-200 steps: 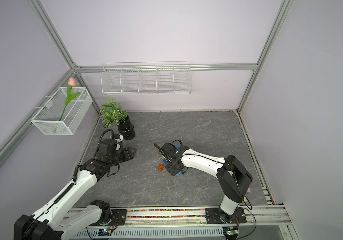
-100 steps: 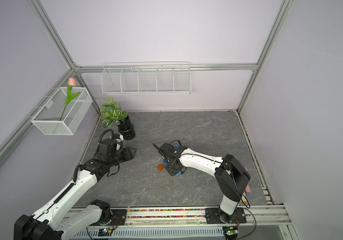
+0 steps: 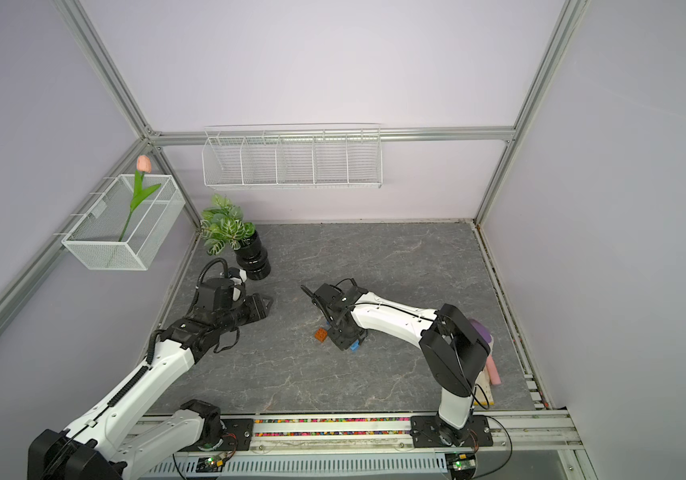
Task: Assemble the letter p with lego
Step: Assemble the lego brick with the lego brick.
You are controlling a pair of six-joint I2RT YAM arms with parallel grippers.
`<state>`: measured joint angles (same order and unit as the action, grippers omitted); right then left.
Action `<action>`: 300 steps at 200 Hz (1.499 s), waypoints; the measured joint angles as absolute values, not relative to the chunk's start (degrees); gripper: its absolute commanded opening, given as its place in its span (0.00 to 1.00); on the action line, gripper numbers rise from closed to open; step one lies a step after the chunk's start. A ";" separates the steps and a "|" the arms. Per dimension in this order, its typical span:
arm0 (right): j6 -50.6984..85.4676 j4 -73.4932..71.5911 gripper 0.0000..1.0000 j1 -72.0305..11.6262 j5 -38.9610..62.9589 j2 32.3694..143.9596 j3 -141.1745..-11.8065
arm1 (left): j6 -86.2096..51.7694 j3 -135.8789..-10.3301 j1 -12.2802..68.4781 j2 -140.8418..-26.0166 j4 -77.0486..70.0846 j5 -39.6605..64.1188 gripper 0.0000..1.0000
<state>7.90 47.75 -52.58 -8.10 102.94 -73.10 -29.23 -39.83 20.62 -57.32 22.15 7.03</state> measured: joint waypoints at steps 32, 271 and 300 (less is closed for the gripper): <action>7.42 48.01 0.19 -52.21 -7.29 103.13 -73.38 | -29.21 -39.83 20.62 -57.32 22.15 7.35 0.56; 5.69 48.56 0.70 -53.34 -5.06 106.54 -80.86 | -29.21 -39.83 20.62 -55.31 23.03 5.63 0.64; 7.79 48.86 0.69 -50.98 -4.84 106.52 -86.00 | -29.21 -39.83 20.62 -54.74 23.03 5.21 0.64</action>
